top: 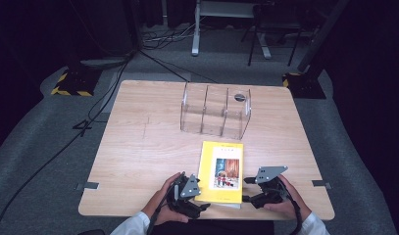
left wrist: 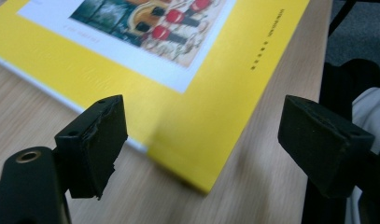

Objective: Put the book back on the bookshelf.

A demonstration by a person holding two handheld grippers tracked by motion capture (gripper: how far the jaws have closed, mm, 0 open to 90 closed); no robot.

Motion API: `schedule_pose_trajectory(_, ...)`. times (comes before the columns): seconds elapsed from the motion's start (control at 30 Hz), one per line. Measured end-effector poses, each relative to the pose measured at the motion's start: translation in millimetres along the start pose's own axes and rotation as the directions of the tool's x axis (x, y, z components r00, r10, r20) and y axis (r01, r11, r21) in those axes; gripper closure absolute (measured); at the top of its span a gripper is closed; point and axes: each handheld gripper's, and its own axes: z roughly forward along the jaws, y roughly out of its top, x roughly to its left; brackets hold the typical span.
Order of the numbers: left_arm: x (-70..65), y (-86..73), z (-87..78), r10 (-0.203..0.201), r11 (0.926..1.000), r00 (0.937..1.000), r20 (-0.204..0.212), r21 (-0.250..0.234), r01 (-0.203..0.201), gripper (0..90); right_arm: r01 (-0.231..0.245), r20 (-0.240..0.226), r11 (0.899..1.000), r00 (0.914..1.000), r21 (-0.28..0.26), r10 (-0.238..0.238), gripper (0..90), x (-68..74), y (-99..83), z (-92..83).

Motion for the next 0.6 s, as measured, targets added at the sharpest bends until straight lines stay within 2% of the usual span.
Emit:
schedule_pose_trajectory(0.13,-6.2,7.7,8.4,0.025,0.9997,0.9997,0.004,0.008,-0.025,16.7,-0.012,0.005,0.999,0.9999,-0.034,0.013,33.3,0.5,2.8,-3.0)
schedule_pose_trajectory(0.17,-8.3,11.8,13.3,0.024,0.9996,0.9997,-0.003,0.016,-0.024,16.9,-0.022,0.007,0.998,0.9997,-0.060,0.022,33.3,0.6,4.9,-4.7)
schedule_pose_trajectory(0.23,-9.4,14.5,17.0,0.019,0.9997,0.9998,0.001,0.012,-0.019,17.0,-0.028,0.008,0.997,0.9996,-0.078,0.029,33.2,0.7,7.2,-5.2)
schedule_pose_trajectory(0.33,-12.5,17.2,19.8,0.034,0.9993,0.9989,-0.034,0.020,-0.033,16.8,-0.037,0.008,0.994,0.9992,-0.104,0.038,33.1,1.2,11.6,-5.9)
schedule_pose_trajectory(0.4,-13.5,18.0,20.3,0.038,0.9993,0.9987,-0.033,0.004,-0.038,16.7,-0.038,0.014,0.993,0.9991,-0.114,0.040,32.8,1.4,13.3,-6.3)
schedule_pose_trajectory(0.43,-15.1,18.1,19.7,0.036,0.9993,0.9982,-0.049,0.006,-0.036,17.3,-0.049,0.015,0.991,0.9985,-0.127,0.052,32.5,1.5,16.5,-6.7)
schedule_pose_trajectory(0.5,-14.9,18.2,20.0,0.039,0.9992,0.9975,-0.059,-0.003,-0.039,19.2,-0.042,0.022,0.991,0.9987,-0.129,0.045,32.3,1.8,18.4,-6.6)
schedule_pose_trajectory(0.6,-12.8,18.4,20.2,0.010,0.9995,0.9964,-0.084,-0.030,-0.012,23.2,-0.046,0.025,0.990,0.9984,-0.137,0.050,32.1,2.4,20.3,-6.1)
